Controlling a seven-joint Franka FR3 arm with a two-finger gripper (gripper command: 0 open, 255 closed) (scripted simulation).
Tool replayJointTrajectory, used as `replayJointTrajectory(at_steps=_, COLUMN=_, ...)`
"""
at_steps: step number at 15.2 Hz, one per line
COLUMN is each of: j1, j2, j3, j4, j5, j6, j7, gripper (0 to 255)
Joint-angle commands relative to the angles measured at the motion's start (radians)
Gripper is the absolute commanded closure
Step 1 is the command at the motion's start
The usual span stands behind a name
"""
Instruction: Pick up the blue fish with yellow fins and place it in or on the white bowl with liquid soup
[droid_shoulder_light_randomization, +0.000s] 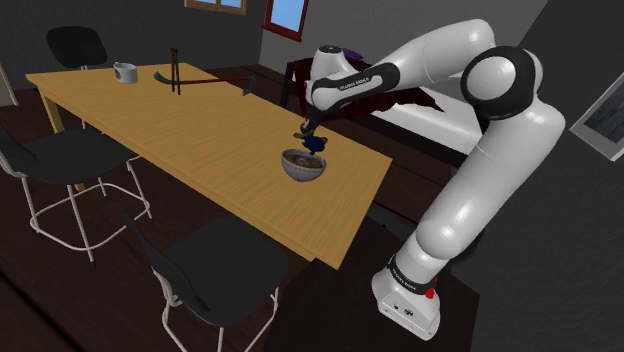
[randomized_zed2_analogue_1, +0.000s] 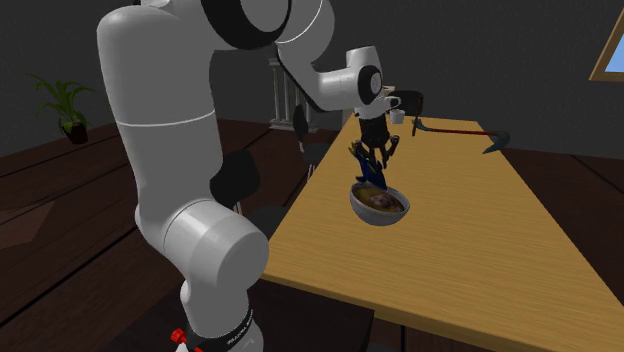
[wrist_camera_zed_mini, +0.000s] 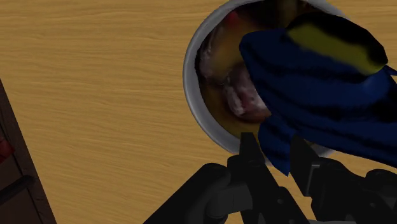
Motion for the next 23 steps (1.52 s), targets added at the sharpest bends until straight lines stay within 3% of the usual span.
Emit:
replayJointTrajectory(at_steps=1, j1=-0.003, j2=0.092, j3=-0.003, j4=0.118, j5=0.017, j6=-0.023, j7=-0.021, gripper=255)
replayJointTrajectory(at_steps=14, j1=-0.006, j2=0.185, j3=-0.011, j4=0.054, j5=-0.018, j6=0.132, j7=0.028, gripper=255)
replayJointTrajectory(at_steps=22, j1=-0.006, j2=0.188, j3=-0.011, j4=0.052, j5=-0.019, j6=0.136, j7=0.030, gripper=255)
replayJointTrajectory(at_steps=23, j1=-0.007, j2=0.188, j3=-0.011, j4=0.052, j5=-0.019, j6=0.136, j7=0.029, gripper=0)
